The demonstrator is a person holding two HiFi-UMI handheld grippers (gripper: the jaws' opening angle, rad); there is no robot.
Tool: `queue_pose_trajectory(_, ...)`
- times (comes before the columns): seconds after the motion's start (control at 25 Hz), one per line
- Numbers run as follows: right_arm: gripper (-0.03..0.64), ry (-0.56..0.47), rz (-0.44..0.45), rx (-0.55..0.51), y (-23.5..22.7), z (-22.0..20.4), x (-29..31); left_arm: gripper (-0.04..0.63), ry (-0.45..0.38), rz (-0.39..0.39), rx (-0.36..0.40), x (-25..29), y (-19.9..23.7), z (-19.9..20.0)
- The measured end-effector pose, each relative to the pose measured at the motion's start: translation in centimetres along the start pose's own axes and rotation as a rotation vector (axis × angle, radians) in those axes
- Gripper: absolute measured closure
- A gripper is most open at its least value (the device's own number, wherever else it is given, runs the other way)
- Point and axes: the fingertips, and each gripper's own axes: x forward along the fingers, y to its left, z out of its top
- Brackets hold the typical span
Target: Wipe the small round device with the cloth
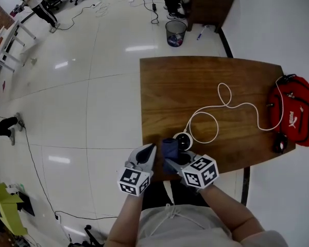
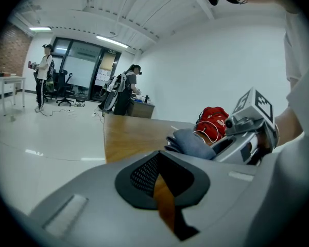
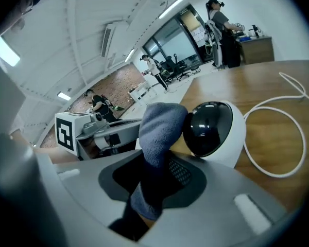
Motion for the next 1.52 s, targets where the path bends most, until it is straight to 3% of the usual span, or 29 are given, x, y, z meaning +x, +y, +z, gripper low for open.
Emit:
queue_pose_trajectory(0.2,0.515,0.023,-0.023,0.171,-3.4,-2.5,0.7,0.589,0.002,0.003,-0.022,0.1,-0.2,-1.1)
queue_pose_trajectory(0.48,0.514,0.091,-0.046,0.216,-4.8,-5.7,-0.5,0.589,0.0,0.017,-0.037,0.5,-0.2,-1.5)
queue_pose_trajectory(0.56,0.514,0.122,-0.022,0.137,-3.2,-6.1,-1.2,0.589,-0.009,0.015,-0.041,0.8,-0.4,-1.1)
queue_pose_trajectory(0.68,0.514,0.135,0.002,-0.104,0.0,-4.7,-2.9,0.589,-0.032,0.011,-0.026,1.0,-0.8,0.3)
queue_pose_trajectory(0.76,0.514,0.077,-0.015,-0.221,1.1,-2.3,-4.5,0.589,-0.046,0.011,-0.011,1.2,-1.0,1.1)
queue_pose_trajectory(0.84,0.514,0.004,-0.04,-0.265,1.2,0.4,-6.2,0.589,-0.055,0.012,0.0,1.3,-1.2,1.7)
queue_pose_trajectory(1.0,0.514,-0.068,-0.071,-0.236,-0.4,2.6,-7.5,0.589,-0.053,0.012,0.006,1.4,-1.8,1.9)
queue_pose_trajectory(1.52,0.513,0.133,-0.06,-0.05,-5.6,-6.2,-2.9,0.589,-0.032,0.047,0.008,0.9,-2.7,0.0)
